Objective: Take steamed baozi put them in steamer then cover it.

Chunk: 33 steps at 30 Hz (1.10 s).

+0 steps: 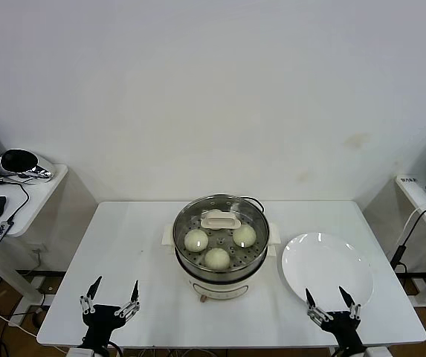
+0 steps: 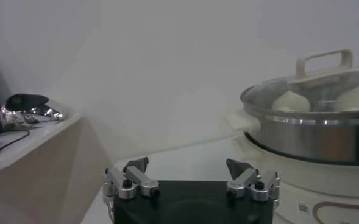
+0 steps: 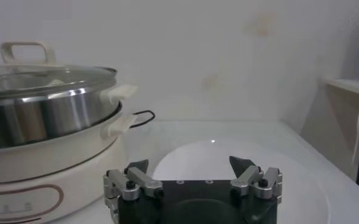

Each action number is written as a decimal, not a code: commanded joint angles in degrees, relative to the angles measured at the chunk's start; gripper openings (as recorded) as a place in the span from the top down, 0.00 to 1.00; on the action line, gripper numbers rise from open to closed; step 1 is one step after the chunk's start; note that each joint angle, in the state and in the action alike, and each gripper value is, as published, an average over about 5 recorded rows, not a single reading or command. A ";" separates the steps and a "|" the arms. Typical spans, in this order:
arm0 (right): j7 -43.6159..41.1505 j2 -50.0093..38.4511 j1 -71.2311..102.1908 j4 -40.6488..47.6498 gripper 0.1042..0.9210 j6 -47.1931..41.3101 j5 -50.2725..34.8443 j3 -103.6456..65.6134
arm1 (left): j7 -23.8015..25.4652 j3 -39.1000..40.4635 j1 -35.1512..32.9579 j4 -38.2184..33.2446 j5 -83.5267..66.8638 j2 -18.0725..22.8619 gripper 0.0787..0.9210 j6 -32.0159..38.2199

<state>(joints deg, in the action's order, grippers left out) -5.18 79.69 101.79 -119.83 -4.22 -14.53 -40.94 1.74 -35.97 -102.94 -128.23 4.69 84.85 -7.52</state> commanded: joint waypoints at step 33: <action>2.75 0.61 1.09 -1.42 0.12 -1.12 4.66 -1.49 | -1.06 -1.18 -3.74 -0.14 -0.96 -0.18 0.12 -1.71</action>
<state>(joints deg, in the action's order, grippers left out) -2.36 80.14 102.94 -121.35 -5.59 -12.45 -42.32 1.06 -36.89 -106.15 -128.37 3.94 84.56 -8.99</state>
